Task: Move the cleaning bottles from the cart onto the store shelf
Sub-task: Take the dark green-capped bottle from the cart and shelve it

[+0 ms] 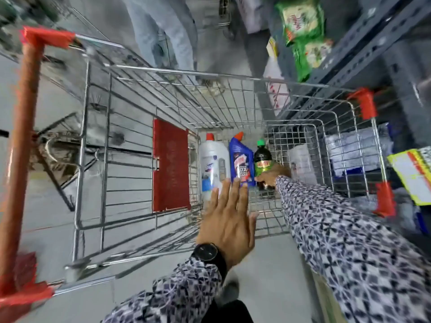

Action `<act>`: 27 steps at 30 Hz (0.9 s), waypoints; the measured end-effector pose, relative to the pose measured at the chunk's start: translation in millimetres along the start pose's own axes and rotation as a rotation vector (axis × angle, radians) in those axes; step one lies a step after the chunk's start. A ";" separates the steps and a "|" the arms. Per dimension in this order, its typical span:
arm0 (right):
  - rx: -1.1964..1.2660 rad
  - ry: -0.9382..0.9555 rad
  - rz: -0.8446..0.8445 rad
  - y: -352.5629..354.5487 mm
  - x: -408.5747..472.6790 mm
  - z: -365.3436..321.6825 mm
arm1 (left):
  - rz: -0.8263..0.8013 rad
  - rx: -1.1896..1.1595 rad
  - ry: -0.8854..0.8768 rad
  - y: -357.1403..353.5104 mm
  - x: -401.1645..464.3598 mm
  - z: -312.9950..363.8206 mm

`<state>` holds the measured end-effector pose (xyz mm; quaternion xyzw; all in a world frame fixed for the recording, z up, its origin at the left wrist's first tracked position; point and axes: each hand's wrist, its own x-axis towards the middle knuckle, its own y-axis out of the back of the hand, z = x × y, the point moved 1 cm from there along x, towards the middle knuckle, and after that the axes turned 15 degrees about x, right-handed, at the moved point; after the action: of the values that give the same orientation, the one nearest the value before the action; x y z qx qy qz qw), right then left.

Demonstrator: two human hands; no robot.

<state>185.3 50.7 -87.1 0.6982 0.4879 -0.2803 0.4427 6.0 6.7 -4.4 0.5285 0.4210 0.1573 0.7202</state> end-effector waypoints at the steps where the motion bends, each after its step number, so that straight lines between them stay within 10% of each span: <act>1: 0.004 0.013 -0.019 3.1 -4.6 -1.9 | 0.007 -0.002 0.006 0.7 -0.4 -0.1; 14: 0.270 0.470 0.405 100.4 -222.8 16.6 | 0.301 0.004 -0.116 68.7 -42.0 21.5; 22: 0.471 0.870 1.001 188.3 -546.5 108.4 | 0.920 -0.260 -0.659 246.7 -174.7 192.5; 27: 0.499 0.894 1.379 204.5 -694.2 190.0 | 0.984 -0.248 -1.091 301.3 -255.2 318.6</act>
<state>128.5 -446.3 469.3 0.9605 0.0073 0.2537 0.1139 165.8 -246.9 404.9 0.5737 -0.3025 0.2230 0.7278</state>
